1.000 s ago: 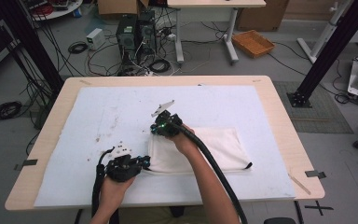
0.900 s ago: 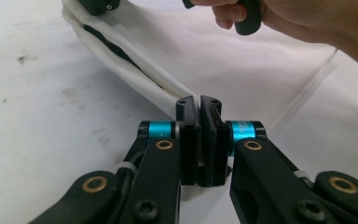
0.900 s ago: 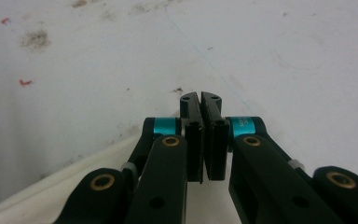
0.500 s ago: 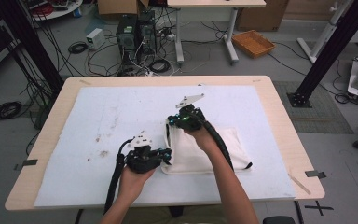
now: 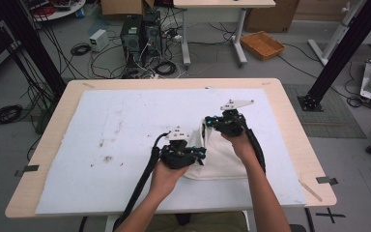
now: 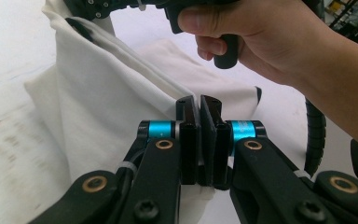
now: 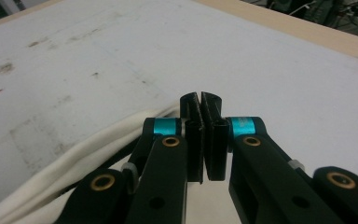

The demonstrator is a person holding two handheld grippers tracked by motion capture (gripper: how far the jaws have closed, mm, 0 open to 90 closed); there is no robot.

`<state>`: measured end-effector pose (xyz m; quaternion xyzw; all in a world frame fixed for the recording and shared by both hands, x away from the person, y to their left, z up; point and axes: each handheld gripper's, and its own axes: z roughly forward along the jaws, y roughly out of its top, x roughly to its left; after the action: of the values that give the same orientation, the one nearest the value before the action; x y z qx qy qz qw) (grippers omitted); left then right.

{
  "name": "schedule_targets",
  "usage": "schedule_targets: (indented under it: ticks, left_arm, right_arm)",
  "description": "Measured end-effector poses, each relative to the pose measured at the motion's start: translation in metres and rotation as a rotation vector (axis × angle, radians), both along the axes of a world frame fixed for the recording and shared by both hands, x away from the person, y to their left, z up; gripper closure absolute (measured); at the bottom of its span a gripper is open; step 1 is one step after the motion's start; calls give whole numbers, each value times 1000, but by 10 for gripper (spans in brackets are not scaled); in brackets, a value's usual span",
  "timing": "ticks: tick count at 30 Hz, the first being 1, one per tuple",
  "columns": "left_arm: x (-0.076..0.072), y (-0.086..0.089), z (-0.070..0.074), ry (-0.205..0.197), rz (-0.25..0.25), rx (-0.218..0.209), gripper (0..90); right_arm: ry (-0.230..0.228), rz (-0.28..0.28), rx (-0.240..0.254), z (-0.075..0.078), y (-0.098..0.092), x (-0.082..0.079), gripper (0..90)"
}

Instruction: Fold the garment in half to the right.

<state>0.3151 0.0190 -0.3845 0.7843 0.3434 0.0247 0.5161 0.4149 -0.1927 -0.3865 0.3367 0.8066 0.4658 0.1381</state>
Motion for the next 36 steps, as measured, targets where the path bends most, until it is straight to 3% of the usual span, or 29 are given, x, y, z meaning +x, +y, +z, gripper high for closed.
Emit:
schedule_targets:
  ticks: [7,11,22,27,32,34,36]
  left_arm:
    - [10,-37,-5,22,-33,21,860]
    - [15,-54,-4,20,-39,56,859]
    - [26,-99,-12,59,-48,96,857]
    - [27,-114,-16,67,-56,115,857]
    - [27,-122,-20,67,-58,103,846]
    - [28,-121,-20,57,-61,80,770]
    - [27,-119,-18,41,-59,65,679]
  right_arm:
    - [13,-56,-1,-5,-31,-3,886]
    - [13,-82,-8,-8,-44,-2,886]
    - [17,-134,-41,-16,-68,-3,885]
    - [24,-158,-59,-20,-81,-5,885]
    - [25,-171,-55,-23,-91,-7,882]
    - [29,-176,-53,-25,-94,-8,861]
    - [32,-189,-48,-26,-96,-7,746]
